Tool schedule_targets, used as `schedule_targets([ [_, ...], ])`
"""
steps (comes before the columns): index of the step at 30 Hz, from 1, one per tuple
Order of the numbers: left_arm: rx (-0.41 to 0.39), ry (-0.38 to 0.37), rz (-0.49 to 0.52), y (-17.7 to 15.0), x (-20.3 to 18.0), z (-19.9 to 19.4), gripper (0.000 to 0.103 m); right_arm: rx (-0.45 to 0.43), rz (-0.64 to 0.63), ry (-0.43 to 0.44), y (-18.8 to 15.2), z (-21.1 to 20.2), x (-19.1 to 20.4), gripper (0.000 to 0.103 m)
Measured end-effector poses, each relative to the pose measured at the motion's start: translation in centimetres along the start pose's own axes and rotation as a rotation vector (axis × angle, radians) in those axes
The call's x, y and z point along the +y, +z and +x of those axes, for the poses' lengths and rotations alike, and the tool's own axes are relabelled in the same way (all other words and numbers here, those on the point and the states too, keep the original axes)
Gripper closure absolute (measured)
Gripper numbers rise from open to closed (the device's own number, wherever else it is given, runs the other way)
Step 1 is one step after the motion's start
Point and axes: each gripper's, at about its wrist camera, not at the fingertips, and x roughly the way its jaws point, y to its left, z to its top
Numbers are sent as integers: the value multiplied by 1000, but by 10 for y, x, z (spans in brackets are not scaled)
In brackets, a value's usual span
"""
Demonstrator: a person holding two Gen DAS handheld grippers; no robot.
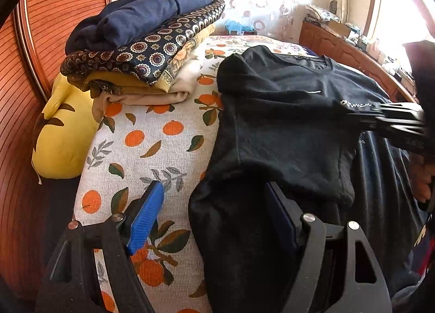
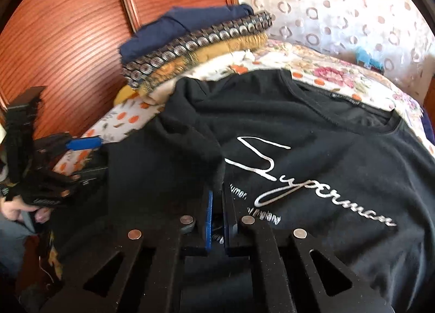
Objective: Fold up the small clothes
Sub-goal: 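Grasp the opposite side with the right gripper and fold it over the body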
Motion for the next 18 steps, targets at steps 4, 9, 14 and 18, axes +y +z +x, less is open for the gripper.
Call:
schedule_targets([
  [4, -17, -23, -21, -2, 5, -2, 26, -53, -4, 4, -28, -48, 6, 98],
  [9, -19, -20, -18, -1, 4, -2, 26, -14, -25, -25, -52, -48, 11, 98],
  [14, -22, 7, -24, -3, 3, -2, 27, -54, -8, -43, -56, -56, 5, 65],
  [18, -63, 70, -102, -4, 19, -10, 27, -96, 23, -79, -69, -84, -5, 34],
])
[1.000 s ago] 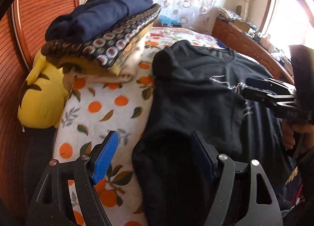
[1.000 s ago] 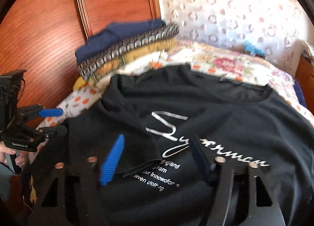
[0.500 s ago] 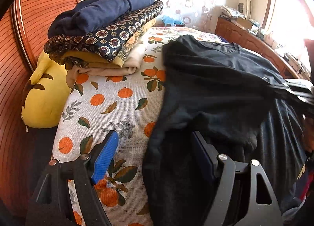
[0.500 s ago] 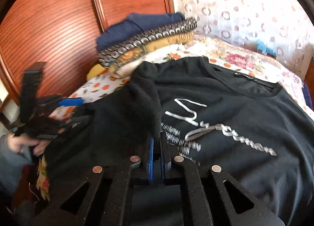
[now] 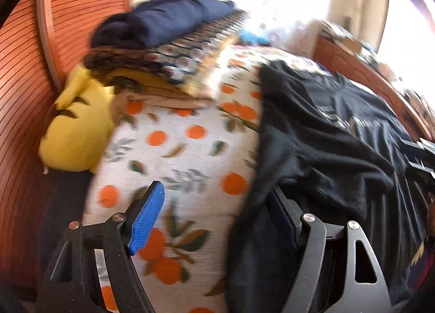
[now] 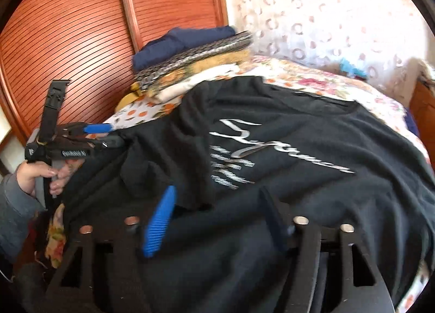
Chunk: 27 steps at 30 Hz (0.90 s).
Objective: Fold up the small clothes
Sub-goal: 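Grasp the opposite side with the right gripper and fold it over the body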
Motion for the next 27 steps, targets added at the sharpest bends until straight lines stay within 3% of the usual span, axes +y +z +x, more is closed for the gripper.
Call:
schedule_targets([
  [3, -7, 85, -7, -1, 12, -2, 27, -11, 12, -81, -13, -17, -14, 34],
  [11, -105, 39, 45, -2, -1, -36, 26, -41, 63, -248, -51, -68, -49, 34],
  [20, -170, -98, 173, 9, -73, -64, 23, -42, 205, -385, -97, -124, -77, 33],
  [27, -112, -268, 299, 10, -167, -38, 23, -2, 267, -504, -117, -148, -103, 33],
])
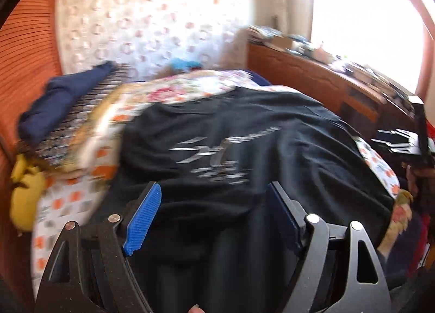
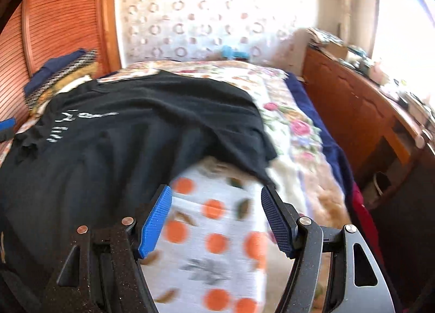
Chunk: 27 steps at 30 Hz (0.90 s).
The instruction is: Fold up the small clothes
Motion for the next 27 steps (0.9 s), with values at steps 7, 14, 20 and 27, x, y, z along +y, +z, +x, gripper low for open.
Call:
schedule_targets([
  [7, 105, -79, 54, 8, -46, 57, 23, 67, 70, -35, 11, 26, -9, 33],
  [14, 172, -80, 62, 2, -60, 82, 23, 96, 145, 31, 31, 44, -22, 33],
  [20, 193, -63, 83, -2, -63, 85, 23, 97, 208, 89, 37, 57, -34, 38],
  [27, 200, -64, 98, -2, -65, 86, 19, 91, 255, 128, 41, 56, -34, 77],
])
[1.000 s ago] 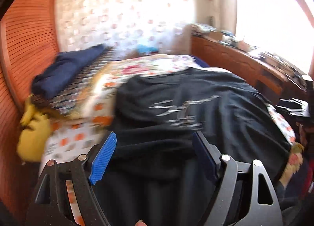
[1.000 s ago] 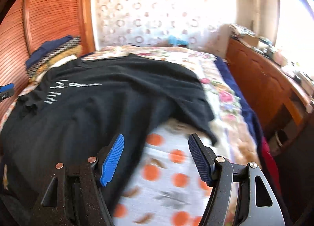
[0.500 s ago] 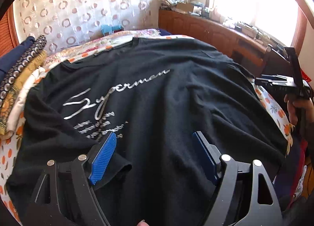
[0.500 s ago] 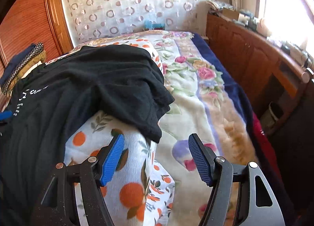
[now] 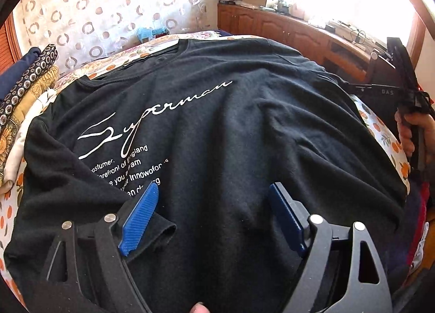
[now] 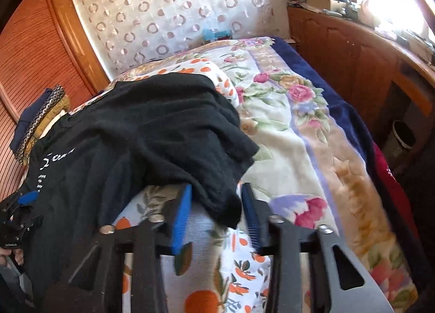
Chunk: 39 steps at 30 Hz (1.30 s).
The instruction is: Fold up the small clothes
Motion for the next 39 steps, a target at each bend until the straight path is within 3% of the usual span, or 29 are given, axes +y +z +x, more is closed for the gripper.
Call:
schedule_targets([
  [1, 1, 4, 4, 0, -1, 0, 19, 1, -7, 4, -8, 6, -10, 87],
  [3, 1, 2, 2, 0, 0, 0, 19, 2, -46, -37, -4, 9, -7, 94],
  [8, 1, 3, 3, 0, -1, 0, 19, -52, -74, -93, 5, 9, -5, 96],
  [14, 1, 6, 4, 1, -2, 1, 19, -218, -170, -147, 19, -22, 30, 96],
  [19, 1, 6, 1, 1, -2, 0, 19, -309, -313, -9, 21, -35, 84, 96],
  [22, -17, 2, -10, 2, 1, -5, 19, -245, -372, 150, 10, -26, 108, 96],
  [26, -44, 7, -20, 2, 3, -18, 19, -160, -434, 141, -17, -4, 116, 96],
  [29, -82, -8, -21, 4, 2, -32, 19, -111, -420, 110, -26, 5, 99, 80],
  [33, -128, -23, -32, 10, 0, -51, 19, -91, -376, 82, -32, -1, 71, 47],
  [39, -198, -54, -35, 23, -10, -74, 19, -118, -294, 15, -32, -23, 37, 45],
])
